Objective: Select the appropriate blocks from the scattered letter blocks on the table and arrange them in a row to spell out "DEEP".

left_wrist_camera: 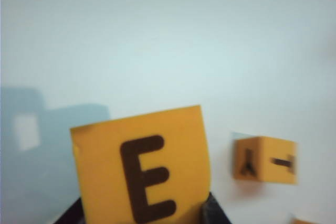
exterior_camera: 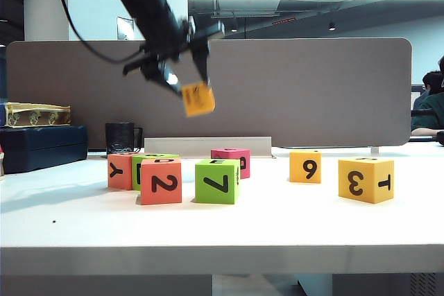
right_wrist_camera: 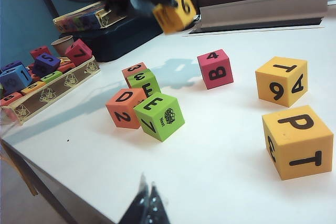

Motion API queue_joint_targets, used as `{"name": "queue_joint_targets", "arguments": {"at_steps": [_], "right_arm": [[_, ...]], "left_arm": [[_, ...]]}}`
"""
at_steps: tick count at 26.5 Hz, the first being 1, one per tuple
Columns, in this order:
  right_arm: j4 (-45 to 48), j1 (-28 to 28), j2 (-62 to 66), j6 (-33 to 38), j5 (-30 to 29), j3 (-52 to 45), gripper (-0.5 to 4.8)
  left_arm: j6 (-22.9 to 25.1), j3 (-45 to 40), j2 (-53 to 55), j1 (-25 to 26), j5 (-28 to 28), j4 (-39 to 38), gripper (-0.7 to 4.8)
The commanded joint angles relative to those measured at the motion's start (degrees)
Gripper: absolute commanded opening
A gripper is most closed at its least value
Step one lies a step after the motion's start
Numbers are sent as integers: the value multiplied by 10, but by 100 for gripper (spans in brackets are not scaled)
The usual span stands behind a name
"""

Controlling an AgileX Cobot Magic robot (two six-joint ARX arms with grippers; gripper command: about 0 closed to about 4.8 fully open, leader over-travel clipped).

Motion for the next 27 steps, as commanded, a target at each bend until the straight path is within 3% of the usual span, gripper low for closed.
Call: {"name": "queue_joint_targets", "arguments": {"at_steps": [1,8,19,27], "right_arm": [[6,0,-7,0,-1,3,-5],[6,0,-7,1,-1,3,-5],[7,0,-7,0,-1,3,-5],[10,0,-7,1,-1,3,-5]], "left_arm": [[1,2,-29,-15,61,-31,200],[2,1,-31,-76,56,-92,201],[2,0,9,-163,19,-124,201],[-23,0,66,-186,17,-130,201]]}}
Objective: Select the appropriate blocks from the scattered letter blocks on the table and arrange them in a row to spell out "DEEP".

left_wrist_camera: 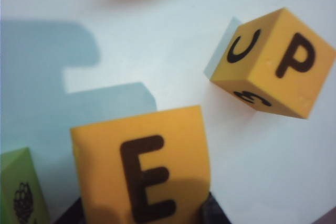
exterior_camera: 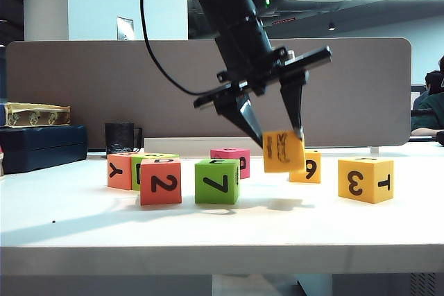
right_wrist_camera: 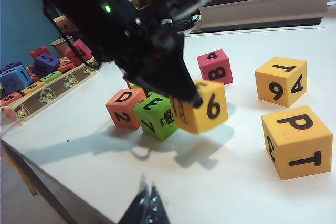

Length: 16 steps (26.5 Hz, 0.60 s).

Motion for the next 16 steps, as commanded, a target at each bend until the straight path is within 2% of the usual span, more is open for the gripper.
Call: {"name": "queue_joint_targets", "arguments": {"at_steps": [1,16], "right_arm": [[9,0,-7,1,-1,3,-5],[9,0,-7,1,-1,3,-5]], "left_arm": [[-22,1,11,1,-2,2,202],[-31,1,35,1,5,3,217]]}}
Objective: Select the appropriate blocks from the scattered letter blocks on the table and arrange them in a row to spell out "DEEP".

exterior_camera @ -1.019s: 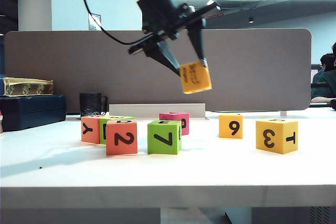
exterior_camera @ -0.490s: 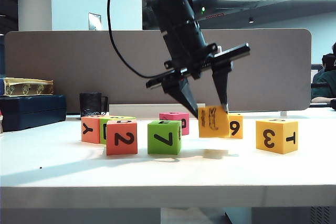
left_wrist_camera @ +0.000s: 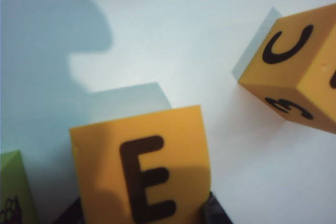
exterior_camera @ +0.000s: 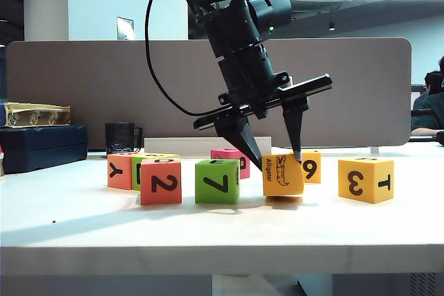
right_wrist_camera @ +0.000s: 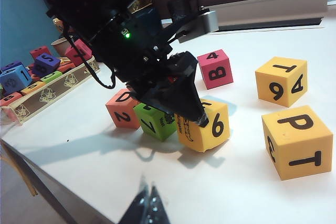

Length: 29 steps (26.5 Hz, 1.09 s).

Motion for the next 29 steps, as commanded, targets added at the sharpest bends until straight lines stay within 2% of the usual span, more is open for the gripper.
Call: {"name": "queue_joint_targets", "arguments": {"at_steps": [1,2,3,4,15,21,25,29], "right_arm": [[9,0,-7,0,-1,3,-5],[9,0,-7,0,-1,3,-5],[9,0,-7,0,-1,3,-5],[9,0,-7,0,-1,3,-5],[9,0,-7,1,-1,3,-5],[9,0,-7,1,-1,3,-5],[9,0,-7,1,-1,3,-5],[9,0,-7,1,-1,3,-5]], "left_arm": [[0,1,2,-1,6,-2,221],[0,1,2,-1,6,-2,238],[0,1,2,-1,6,-3,295],[-2,1,2,-1,6,-5,312],[1,2,-7,-4,20,-24,321],[5,18,-21,-3,16,-49,345],[33,50,-21,-3,16,-75,345],[110,75,-21,-9,5,-64,345]]}}
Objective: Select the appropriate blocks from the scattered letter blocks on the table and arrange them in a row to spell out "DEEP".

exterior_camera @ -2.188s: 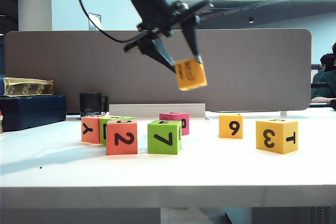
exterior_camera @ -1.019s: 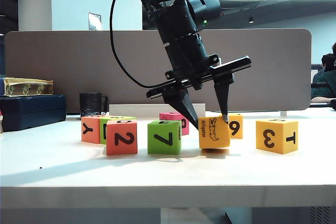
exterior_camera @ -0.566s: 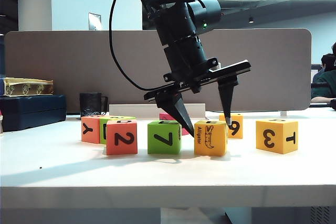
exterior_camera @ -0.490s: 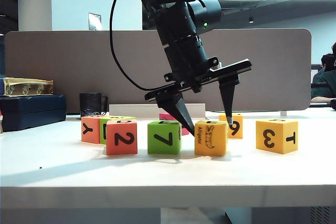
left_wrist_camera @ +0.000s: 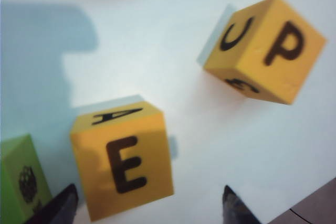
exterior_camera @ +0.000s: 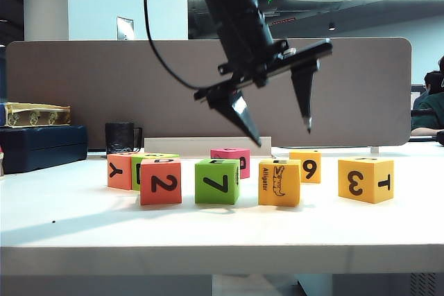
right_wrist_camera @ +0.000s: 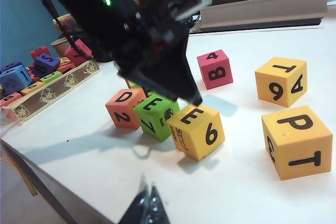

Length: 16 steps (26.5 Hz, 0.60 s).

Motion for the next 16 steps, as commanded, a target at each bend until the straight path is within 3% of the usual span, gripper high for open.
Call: {"name": "queue_joint_targets", "arguments": {"at_steps": [1,6,8,16], "right_arm": [[9,0,-7,0,-2,3,-5],[10,0,-7,0,-3,3,-5],[16,0,-7,1,-3,3,-5],[65,0,-7,11,0,17,-5]], "left_arm": [[113,14,-4,-13,-27,28,344],[249,13,10,-14,-28,87,345],[280,13,14,-14,-21,104,345],[331,13,40,-20,21,171,383]]}}
